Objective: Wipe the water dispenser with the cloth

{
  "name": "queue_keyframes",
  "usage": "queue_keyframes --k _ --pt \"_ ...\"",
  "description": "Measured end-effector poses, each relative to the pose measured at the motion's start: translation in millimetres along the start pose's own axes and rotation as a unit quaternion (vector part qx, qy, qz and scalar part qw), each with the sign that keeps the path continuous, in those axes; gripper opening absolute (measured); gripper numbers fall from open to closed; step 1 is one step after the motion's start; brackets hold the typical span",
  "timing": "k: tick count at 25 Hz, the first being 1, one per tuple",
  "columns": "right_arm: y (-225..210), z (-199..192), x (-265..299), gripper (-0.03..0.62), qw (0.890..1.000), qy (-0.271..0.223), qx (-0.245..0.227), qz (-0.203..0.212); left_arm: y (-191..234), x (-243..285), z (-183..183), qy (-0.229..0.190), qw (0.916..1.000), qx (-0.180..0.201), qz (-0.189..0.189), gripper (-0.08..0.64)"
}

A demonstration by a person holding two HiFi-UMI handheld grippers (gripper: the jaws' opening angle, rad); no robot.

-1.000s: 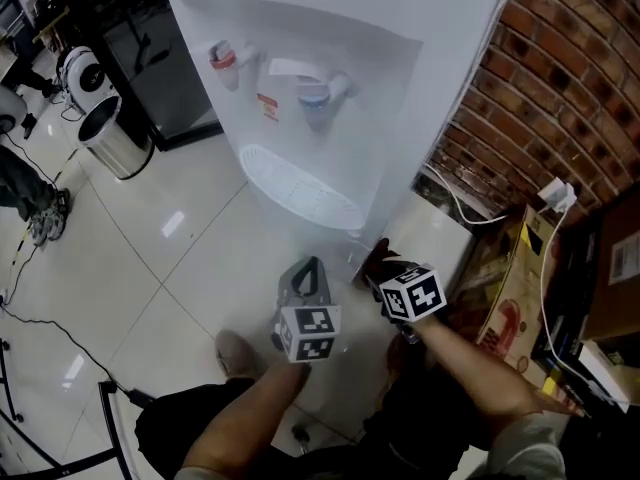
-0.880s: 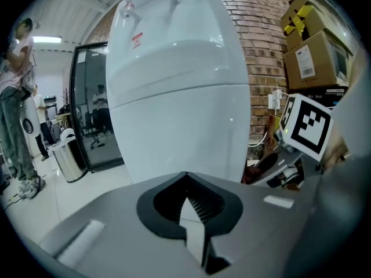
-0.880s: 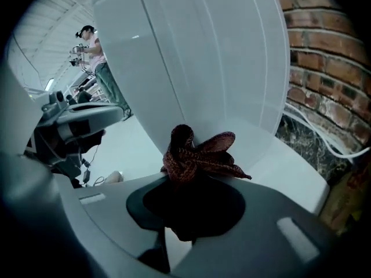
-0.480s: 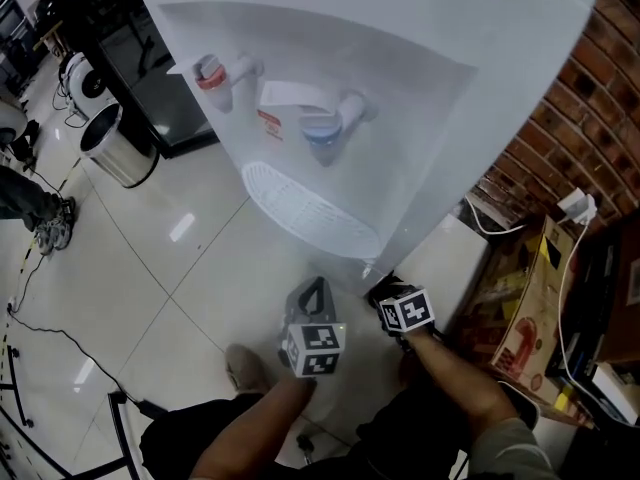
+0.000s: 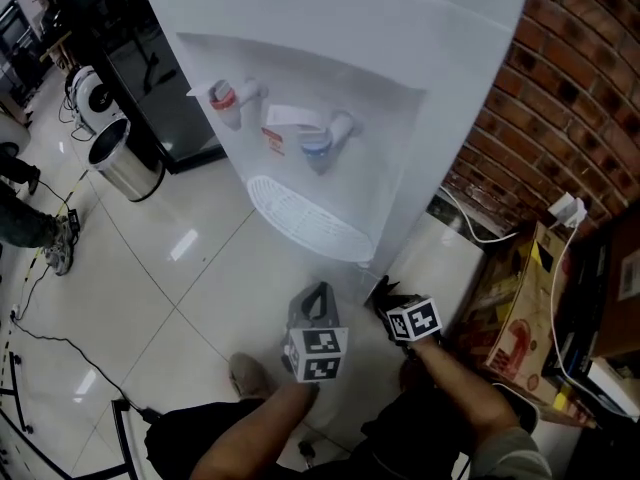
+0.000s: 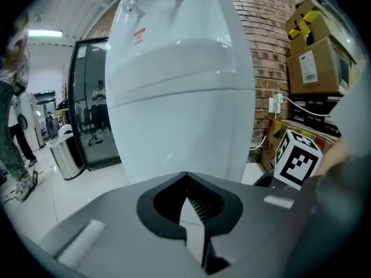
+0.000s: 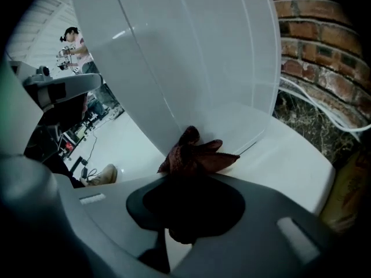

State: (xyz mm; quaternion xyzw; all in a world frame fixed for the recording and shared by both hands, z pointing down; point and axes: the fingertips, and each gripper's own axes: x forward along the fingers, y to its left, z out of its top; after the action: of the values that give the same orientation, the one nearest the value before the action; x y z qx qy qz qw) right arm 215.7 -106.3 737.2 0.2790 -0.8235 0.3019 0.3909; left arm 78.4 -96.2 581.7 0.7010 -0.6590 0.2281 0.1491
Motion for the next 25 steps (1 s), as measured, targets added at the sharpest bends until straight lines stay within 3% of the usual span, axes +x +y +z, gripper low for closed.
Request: queue_keyframes --k 5,9,14,18,25 --pt "12 48 -90 0.083 0.994 -0.111 0.009 0.006 -18 -38 61 -0.041 0.9989 0.012 -0.017 0.0" --pt "31 108 -193 0.083 0.972 -0.232 -0.017 -0.004 -30 -82 131 -0.104 0.9939 0.015 -0.033 0.0" --pt "59 177 -330 0.083 0.928 -0.363 -0.078 -0.035 -38 -146 214 -0.168 0.9845 0.015 -0.047 0.0" --pt "85 233 -436 0.081 0.88 -0.45 -0.138 -0.065 -33 -188 277 -0.215 0.9756 0.019 -0.04 0.0" --pt "127 321 -564 0.083 0.809 -0.535 -0.212 -0.116 -18 -243 362 -0.262 0.9645 0.024 -0.022 0.0"
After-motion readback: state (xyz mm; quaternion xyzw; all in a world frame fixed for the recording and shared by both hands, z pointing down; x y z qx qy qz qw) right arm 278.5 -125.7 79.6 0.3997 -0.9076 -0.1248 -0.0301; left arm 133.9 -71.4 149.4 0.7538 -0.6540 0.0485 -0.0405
